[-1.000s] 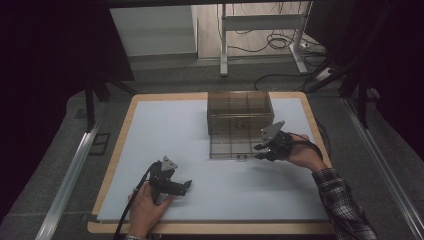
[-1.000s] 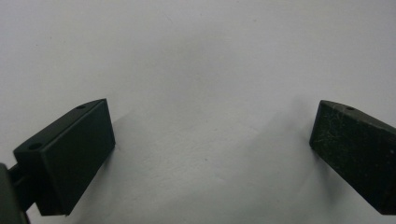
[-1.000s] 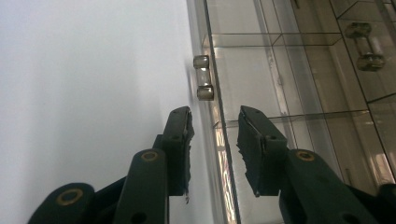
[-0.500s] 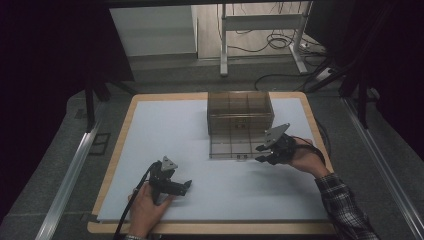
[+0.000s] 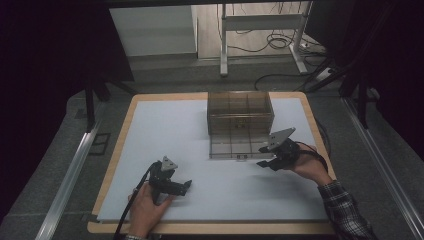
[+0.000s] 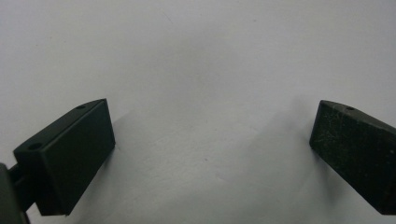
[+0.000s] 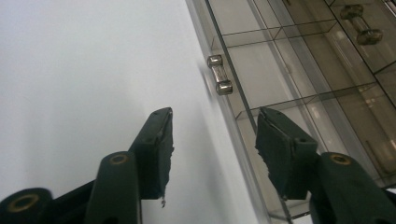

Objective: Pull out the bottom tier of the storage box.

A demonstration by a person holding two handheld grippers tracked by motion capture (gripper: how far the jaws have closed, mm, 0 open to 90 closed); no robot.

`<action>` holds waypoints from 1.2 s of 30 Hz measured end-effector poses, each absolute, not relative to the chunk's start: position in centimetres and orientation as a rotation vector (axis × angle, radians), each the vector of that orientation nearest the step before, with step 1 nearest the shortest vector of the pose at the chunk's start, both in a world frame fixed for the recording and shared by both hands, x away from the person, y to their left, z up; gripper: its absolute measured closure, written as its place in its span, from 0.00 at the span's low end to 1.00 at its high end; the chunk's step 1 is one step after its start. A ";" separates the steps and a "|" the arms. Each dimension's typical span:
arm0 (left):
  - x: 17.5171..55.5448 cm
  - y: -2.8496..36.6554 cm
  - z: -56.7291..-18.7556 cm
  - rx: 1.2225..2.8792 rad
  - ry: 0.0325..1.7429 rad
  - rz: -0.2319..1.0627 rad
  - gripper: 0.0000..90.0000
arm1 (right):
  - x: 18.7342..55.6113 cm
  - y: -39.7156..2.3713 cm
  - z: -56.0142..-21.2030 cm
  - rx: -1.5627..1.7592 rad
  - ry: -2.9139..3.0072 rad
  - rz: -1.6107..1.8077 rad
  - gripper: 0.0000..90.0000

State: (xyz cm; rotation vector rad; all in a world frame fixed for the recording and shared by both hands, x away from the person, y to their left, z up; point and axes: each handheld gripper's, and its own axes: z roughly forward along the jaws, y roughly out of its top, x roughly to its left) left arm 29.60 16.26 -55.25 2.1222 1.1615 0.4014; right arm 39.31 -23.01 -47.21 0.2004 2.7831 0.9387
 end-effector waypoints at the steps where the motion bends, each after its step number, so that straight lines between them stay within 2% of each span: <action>1: 29.6 16.2 -55.3 2.120 1.165 0.400 0.00 | 39.2 -23.1 -47.3 0.210 2.777 0.949 0.49; 15: 29.6 16.2 -55.3 2.119 1.166 0.401 0.00 | 37.7 -23.6 -48.2 0.314 2.732 0.988 0.34; 36: 29.6 16.3 -55.3 2.121 1.162 0.402 0.00 | 36.2 -23.8 -50.2 0.394 2.689 0.998 0.19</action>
